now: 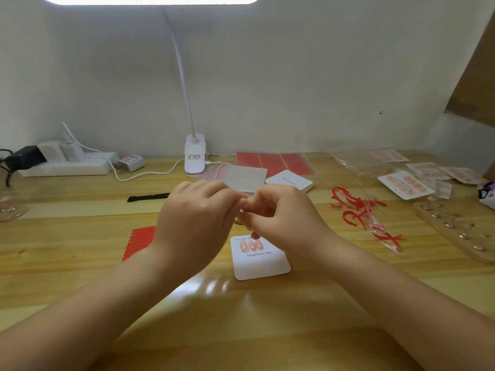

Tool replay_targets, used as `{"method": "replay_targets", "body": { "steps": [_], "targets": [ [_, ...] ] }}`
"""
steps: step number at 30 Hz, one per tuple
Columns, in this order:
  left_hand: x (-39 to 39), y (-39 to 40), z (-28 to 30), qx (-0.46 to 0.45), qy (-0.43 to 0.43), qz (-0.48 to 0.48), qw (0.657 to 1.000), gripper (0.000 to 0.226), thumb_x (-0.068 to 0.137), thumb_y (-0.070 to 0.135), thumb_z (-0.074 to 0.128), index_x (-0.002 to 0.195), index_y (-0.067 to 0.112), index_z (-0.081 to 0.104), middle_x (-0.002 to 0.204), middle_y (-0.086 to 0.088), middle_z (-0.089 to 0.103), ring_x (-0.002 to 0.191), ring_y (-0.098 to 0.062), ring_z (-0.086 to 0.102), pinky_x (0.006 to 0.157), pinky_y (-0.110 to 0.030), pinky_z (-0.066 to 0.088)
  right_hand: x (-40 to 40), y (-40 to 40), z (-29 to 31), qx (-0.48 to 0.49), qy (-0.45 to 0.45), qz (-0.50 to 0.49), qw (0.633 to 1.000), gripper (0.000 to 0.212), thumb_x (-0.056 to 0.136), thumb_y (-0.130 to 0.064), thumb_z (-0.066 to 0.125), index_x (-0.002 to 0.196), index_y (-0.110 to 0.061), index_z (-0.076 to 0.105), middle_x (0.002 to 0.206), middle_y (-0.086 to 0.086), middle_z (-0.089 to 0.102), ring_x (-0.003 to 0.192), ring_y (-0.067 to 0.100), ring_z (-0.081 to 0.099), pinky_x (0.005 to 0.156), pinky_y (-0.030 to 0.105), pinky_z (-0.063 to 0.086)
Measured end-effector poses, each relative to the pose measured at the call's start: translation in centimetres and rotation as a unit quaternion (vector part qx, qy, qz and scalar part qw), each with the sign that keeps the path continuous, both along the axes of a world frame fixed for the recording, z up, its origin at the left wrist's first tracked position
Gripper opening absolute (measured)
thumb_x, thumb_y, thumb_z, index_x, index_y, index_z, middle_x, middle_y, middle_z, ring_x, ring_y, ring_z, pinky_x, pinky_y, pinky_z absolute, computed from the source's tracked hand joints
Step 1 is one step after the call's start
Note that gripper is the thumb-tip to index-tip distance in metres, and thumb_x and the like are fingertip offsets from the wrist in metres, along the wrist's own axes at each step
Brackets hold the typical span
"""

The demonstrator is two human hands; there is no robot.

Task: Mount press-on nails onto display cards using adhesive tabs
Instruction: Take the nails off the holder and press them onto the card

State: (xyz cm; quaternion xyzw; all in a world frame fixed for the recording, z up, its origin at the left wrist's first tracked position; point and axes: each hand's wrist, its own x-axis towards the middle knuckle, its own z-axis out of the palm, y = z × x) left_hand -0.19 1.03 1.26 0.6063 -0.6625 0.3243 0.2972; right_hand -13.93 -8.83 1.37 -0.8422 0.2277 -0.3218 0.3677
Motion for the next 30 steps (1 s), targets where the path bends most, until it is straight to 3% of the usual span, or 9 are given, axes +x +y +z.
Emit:
{"method": "replay_targets", "body": {
  "steps": [4, 7, 12, 15, 17, 20, 25, 27, 30],
  "targets": [
    [-0.4, -0.1, -0.1, 0.025, 0.218, -0.027, 0.975, 0.022, 0.095, 0.021, 0.057, 0.086, 0.010, 0.073, 0.074, 0.002, 0.069, 0.068, -0.018, 0.063, 0.062, -0.041, 0.052, 0.0, 0.4, 0.8, 0.000, 0.017, 0.015, 1.000, 0.024, 0.085, -0.012, 0.069, 0.067, -0.016, 0.054, 0.071, 0.012, 0.068, 0.070, 0.029, 0.068, 0.072, 0.048, 0.054],
    [-0.7, -0.5, 0.0, 0.046, 0.383, -0.029, 0.922, 0.020, 0.095, 0.022, 0.059, 0.085, 0.015, 0.074, 0.068, 0.011, 0.068, 0.067, -0.006, 0.062, 0.067, -0.035, 0.053, -0.2, 0.2, 1.3, 0.004, 0.025, 0.024, 0.999, 0.029, 0.086, -0.010, 0.069, 0.066, -0.019, 0.050, 0.073, 0.013, 0.068, 0.069, 0.028, 0.068, 0.071, 0.051, 0.054],
    [-1.1, -0.6, 0.5, 0.073, 0.558, -0.044, 0.826, 0.022, 0.093, 0.029, 0.059, 0.077, 0.025, 0.074, 0.067, 0.011, 0.070, 0.052, 0.003, 0.053, 0.052, -0.011, 0.042, -0.3, 0.0, 1.3, 0.021, 0.033, 0.031, 0.999, 0.025, 0.087, -0.011, 0.068, 0.069, -0.017, 0.052, 0.076, 0.011, 0.070, 0.066, 0.019, 0.070, 0.071, 0.050, 0.056],
    [-1.1, -0.6, 1.0, 0.102, 0.641, -0.042, 0.760, 0.027, 0.094, 0.028, 0.059, 0.073, 0.024, 0.076, 0.068, 0.008, 0.071, 0.050, 0.003, 0.051, 0.057, -0.019, 0.042, -0.4, -0.1, 1.5, 0.043, 0.026, 0.044, 0.998, 0.024, 0.088, -0.010, 0.069, 0.071, -0.014, 0.052, 0.076, 0.010, 0.070, 0.068, 0.020, 0.071, 0.073, 0.050, 0.057],
    [-1.1, -0.6, 1.4, 0.123, 0.685, -0.046, 0.717, 0.030, 0.094, 0.029, 0.059, 0.071, 0.024, 0.077, 0.069, 0.007, 0.071, 0.050, 0.001, 0.050, 0.061, -0.024, 0.041, -0.5, -0.2, 1.5, 0.033, 0.025, 0.048, 0.998, 0.025, 0.088, -0.009, 0.068, 0.071, -0.013, 0.051, 0.074, 0.008, 0.069, 0.067, 0.017, 0.070, 0.072, 0.045, 0.058],
    [-1.2, -0.5, 1.5, 0.144, 0.724, -0.045, 0.674, 0.027, 0.094, 0.030, 0.059, 0.076, 0.021, 0.077, 0.071, 0.007, 0.071, 0.054, -0.005, 0.049, 0.062, -0.025, 0.042, -0.6, -0.1, 1.5, -0.057, 0.028, 0.045, 0.997, 0.027, 0.088, -0.006, 0.067, 0.069, -0.014, 0.050, 0.065, -0.004, 0.061, 0.057, 0.002, 0.060, 0.059, 0.025, 0.050],
    [-1.3, -0.5, 1.7, 0.120, 0.665, -0.028, 0.737, 0.026, 0.094, 0.031, 0.058, 0.076, 0.024, 0.076, 0.071, 0.010, 0.072, 0.052, 0.004, 0.052, 0.059, -0.022, 0.041, -0.9, -0.2, 2.0, -0.262, 0.047, 0.033, 0.963, 0.016, 0.090, 0.000, 0.060, 0.075, 0.001, 0.054, 0.067, 0.006, 0.053, 0.063, 0.024, 0.047, 0.059, 0.037, 0.038],
    [-1.2, -0.6, 1.5, 0.100, 0.652, -0.021, 0.752, 0.026, 0.095, 0.030, 0.058, 0.077, 0.024, 0.075, 0.069, 0.011, 0.071, 0.051, 0.006, 0.051, 0.059, -0.021, 0.040, -0.8, -0.2, 2.0, -0.275, 0.049, 0.032, 0.960, 0.016, 0.091, -0.001, 0.058, 0.076, 0.001, 0.053, 0.067, 0.007, 0.053, 0.063, 0.026, 0.047, 0.060, 0.040, 0.038],
    [-1.1, -0.7, 1.2, 0.074, 0.641, -0.027, 0.764, 0.025, 0.095, 0.031, 0.057, 0.078, 0.025, 0.074, 0.070, 0.012, 0.072, 0.051, 0.006, 0.051, 0.056, -0.016, 0.040, -0.6, -0.3, 1.6, -0.233, 0.049, 0.027, 0.971, 0.014, 0.090, -0.004, 0.060, 0.078, -0.002, 0.054, 0.061, -0.007, 0.047, 0.060, 0.017, 0.048, 0.058, 0.035, 0.041]
  ]
}}
